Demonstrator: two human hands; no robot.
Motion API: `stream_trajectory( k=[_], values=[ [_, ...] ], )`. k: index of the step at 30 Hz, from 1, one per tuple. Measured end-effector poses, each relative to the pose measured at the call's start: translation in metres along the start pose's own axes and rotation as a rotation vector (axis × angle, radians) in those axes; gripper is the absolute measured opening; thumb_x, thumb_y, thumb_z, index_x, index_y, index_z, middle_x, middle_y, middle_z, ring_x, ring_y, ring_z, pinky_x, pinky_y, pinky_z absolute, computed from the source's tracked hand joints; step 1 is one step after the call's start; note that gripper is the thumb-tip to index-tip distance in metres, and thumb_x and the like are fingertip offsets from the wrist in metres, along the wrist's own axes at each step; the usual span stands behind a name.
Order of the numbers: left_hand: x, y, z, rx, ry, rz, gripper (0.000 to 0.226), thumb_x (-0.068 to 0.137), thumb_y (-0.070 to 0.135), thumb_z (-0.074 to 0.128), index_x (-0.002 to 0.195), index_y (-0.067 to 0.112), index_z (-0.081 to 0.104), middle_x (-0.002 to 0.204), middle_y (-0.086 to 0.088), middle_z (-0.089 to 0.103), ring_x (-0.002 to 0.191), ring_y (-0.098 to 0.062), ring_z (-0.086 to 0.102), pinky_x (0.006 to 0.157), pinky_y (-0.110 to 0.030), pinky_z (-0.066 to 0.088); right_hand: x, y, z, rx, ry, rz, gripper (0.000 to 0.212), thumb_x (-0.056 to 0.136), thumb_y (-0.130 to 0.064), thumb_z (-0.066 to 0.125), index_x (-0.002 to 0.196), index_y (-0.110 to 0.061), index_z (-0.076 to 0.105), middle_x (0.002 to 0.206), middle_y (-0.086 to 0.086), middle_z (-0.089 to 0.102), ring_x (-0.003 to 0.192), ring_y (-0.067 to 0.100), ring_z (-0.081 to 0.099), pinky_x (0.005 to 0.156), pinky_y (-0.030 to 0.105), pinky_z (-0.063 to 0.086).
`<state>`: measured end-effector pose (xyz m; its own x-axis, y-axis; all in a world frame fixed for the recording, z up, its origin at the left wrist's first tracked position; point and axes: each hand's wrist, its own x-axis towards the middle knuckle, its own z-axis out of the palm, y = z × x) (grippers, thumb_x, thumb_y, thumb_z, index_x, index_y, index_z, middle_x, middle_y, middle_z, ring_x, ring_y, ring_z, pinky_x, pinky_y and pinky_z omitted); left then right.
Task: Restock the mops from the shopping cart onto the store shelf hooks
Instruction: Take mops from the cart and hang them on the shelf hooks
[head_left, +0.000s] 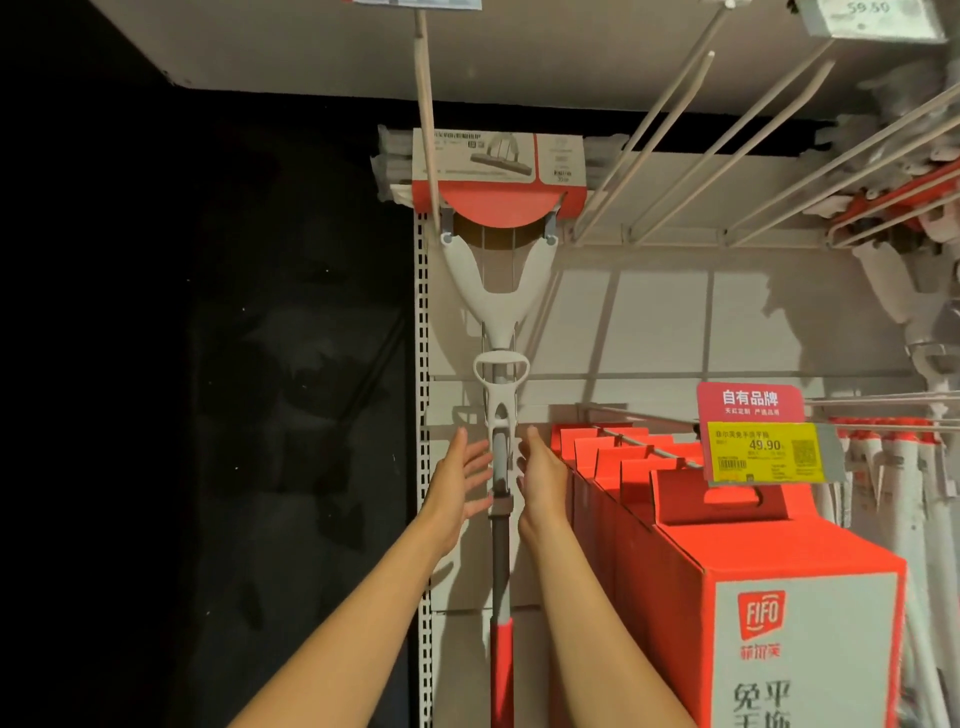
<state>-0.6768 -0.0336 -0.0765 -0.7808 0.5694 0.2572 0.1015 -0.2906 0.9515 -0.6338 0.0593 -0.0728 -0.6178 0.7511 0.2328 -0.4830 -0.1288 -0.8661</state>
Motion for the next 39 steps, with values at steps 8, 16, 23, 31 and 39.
stream_trajectory(
  k=[8, 16, 23, 31, 39],
  values=[
    [-0.062, 0.024, -0.007, 0.156, 0.085, 0.163, 0.055, 0.106, 0.051, 0.028, 0.139, 0.016, 0.056, 0.137, 0.0, 0.059, 0.123, -0.016, 0.056, 0.11, -0.045, 0.041, -0.059, -0.004, -0.007, -0.014, -0.102, -0.078, 0.042, 0.105, -0.038, 0.047, 0.133, -0.012, 0.062, 0.133, 0.004, 0.064, 0.124, 0.018, 0.059, 0.112, 0.042, 0.042],
    [-0.14, 0.025, -0.025, 0.387, 0.148, 0.34, 0.049, 0.101, 0.063, 0.029, 0.125, 0.038, 0.064, 0.124, 0.02, 0.066, 0.119, 0.011, 0.054, 0.105, -0.026, 0.045, -0.15, -0.023, -0.017, -0.047, -0.186, -0.185, 0.035, 0.105, -0.039, 0.045, 0.13, -0.023, 0.063, 0.129, -0.005, 0.066, 0.122, 0.007, 0.059, 0.111, 0.036, 0.044],
    [-0.228, 0.038, -0.03, 0.425, 0.168, 0.39, 0.025, 0.108, 0.042, 0.033, 0.109, 0.056, 0.054, 0.097, 0.054, 0.057, 0.102, 0.029, 0.051, 0.083, -0.004, 0.041, -0.223, -0.039, -0.027, -0.021, -0.307, -0.232, 0.043, 0.104, -0.04, 0.043, 0.14, -0.021, 0.057, 0.137, -0.003, 0.062, 0.126, 0.007, 0.057, 0.112, 0.034, 0.044],
    [-0.327, 0.019, -0.038, 0.672, 0.362, 0.39, 0.052, 0.102, 0.058, 0.035, 0.148, 0.037, 0.044, 0.148, 0.027, 0.043, 0.13, 0.018, 0.036, 0.107, -0.007, 0.024, -0.303, -0.03, -0.062, -0.104, -0.493, -0.224, 0.054, 0.095, -0.053, 0.047, 0.139, -0.025, 0.058, 0.138, -0.01, 0.061, 0.127, 0.001, 0.056, 0.114, 0.036, 0.041],
    [-0.463, -0.016, -0.027, 0.896, 0.647, 0.222, 0.069, 0.09, 0.068, 0.034, 0.147, 0.031, 0.047, 0.152, 0.013, 0.046, 0.142, 0.0, 0.037, 0.121, -0.033, 0.03, -0.392, 0.002, -0.115, -0.157, -0.655, -0.102, 0.052, 0.092, -0.048, 0.047, 0.138, -0.028, 0.058, 0.137, -0.016, 0.06, 0.129, -0.005, 0.051, 0.115, 0.034, 0.04]
  ],
)
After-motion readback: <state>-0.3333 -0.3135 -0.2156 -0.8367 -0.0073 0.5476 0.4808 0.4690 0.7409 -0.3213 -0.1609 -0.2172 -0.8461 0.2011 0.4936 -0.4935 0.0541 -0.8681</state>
